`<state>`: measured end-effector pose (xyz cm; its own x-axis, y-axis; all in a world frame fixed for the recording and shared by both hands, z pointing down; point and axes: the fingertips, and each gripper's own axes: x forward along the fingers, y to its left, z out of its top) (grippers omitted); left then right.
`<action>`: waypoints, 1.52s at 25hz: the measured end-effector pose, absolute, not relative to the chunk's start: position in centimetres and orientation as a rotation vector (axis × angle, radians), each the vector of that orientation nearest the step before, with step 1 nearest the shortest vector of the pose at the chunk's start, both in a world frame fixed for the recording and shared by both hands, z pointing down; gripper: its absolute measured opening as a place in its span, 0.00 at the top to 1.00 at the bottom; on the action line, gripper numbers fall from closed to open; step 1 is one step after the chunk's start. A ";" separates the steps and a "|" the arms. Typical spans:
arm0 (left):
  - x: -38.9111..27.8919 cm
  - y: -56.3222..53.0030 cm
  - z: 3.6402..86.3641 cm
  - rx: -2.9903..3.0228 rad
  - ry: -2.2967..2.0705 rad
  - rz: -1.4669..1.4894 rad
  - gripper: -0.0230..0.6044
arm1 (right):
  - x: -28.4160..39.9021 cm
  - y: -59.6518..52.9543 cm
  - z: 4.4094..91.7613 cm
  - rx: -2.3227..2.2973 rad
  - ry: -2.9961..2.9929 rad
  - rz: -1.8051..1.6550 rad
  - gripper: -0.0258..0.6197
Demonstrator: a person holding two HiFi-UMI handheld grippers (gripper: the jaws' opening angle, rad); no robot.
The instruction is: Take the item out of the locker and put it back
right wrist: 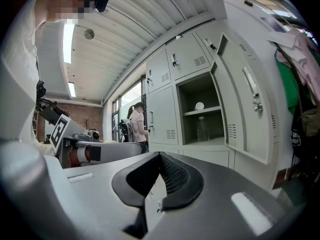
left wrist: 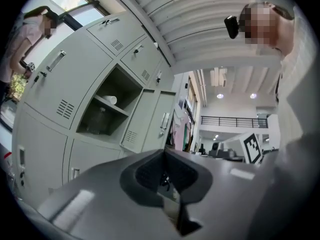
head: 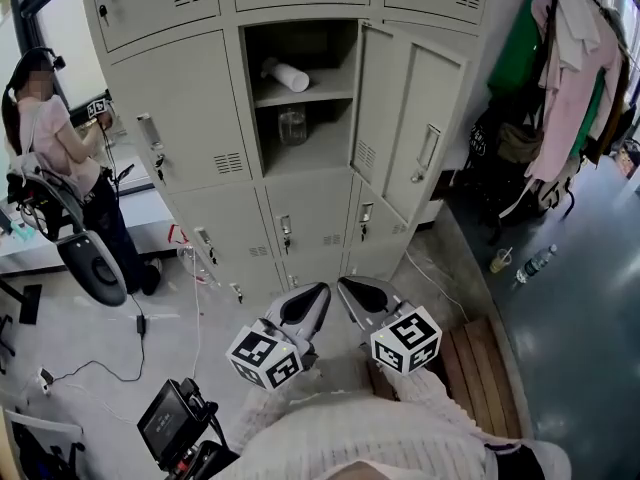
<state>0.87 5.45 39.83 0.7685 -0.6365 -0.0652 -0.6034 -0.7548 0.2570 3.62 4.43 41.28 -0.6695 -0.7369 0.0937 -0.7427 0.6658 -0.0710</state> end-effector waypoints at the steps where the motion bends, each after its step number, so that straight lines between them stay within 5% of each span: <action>1: 0.5 3.7 39.2 2.758 -0.966 -0.221 0.95 | 3.2 2.7 40.7 1.261 -2.817 0.145 0.96; 21: -2.7 -16.3 38.3 2.745 -0.948 -0.234 0.95 | -0.2 -16.8 40.5 1.267 -2.786 0.159 0.96; 38: -2.3 -20.2 38.7 2.715 -1.051 -0.194 0.95 | 1.0 -21.5 40.3 1.241 -2.838 0.179 0.96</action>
